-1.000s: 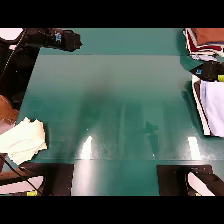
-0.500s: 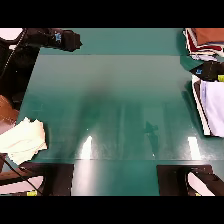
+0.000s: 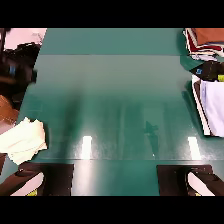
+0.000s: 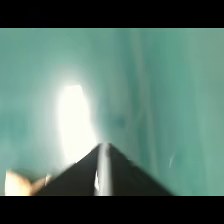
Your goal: Fold the shirts.
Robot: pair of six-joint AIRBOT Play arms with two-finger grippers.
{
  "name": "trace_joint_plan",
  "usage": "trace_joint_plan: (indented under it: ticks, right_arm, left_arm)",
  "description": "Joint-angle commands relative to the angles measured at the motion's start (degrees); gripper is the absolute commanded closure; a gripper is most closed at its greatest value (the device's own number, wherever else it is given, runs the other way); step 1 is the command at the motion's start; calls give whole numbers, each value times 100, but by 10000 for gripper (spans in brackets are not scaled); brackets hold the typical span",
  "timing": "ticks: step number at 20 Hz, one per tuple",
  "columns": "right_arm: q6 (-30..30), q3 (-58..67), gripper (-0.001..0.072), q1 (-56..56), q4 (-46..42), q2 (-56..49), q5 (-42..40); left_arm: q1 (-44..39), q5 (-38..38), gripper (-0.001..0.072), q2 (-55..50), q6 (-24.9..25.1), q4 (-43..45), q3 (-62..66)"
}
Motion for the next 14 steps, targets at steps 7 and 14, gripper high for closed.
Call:
trace_joint_plan:
  ticks: [7, 14]
  right_arm:
    - [2, 0, 692, 4, 0, 2, -2]
    - [2, 0, 692, 4, 0, 4, -2]
  left_arm:
    - [962, 142, 160, 780, -575, 1207, -3724]
    - [962, 354, 563, 782, -782, 1244, -4133]
